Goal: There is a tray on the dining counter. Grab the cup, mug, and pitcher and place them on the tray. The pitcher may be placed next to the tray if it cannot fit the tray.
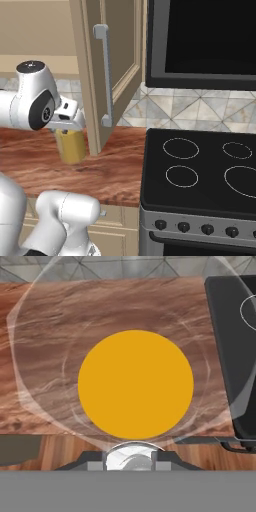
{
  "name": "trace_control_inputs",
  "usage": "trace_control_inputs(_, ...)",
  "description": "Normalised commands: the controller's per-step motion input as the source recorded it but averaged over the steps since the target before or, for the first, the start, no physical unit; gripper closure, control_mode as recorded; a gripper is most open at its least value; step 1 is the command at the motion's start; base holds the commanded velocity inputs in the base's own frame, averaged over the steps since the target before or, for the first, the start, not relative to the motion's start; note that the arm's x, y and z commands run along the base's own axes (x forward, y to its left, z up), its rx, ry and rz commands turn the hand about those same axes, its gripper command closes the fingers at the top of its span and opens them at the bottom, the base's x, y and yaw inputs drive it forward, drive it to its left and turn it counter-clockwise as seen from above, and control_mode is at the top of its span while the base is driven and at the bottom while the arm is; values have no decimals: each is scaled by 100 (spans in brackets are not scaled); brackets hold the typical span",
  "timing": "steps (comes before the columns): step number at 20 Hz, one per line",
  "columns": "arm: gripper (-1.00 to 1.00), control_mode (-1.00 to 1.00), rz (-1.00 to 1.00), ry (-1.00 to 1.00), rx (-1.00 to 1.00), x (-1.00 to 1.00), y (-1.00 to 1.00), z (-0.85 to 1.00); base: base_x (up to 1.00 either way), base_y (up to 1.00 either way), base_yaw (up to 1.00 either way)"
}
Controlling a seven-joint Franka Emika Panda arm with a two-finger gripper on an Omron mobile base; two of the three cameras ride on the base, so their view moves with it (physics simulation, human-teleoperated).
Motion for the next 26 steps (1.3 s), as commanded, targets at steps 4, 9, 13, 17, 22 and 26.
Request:
trace_control_inputs(4,100,-100,0,0,0,0,0,20,0,0,0)
trace_control_inputs(9,100,-100,3,0,0,-2,1,9,0,0,0)
trace_control_inputs(13,100,100,0,0,0,0,0,0,-42,0,5)
trace_control_inputs(17,100,100,0,0,0,0,0,0,-98,0,11)
trace_control_inputs(22,100,100,0,0,0,0,0,0,-100,0,19)
trace_control_inputs(26,100,100,0,0,0,0,0,0,-100,15,36)
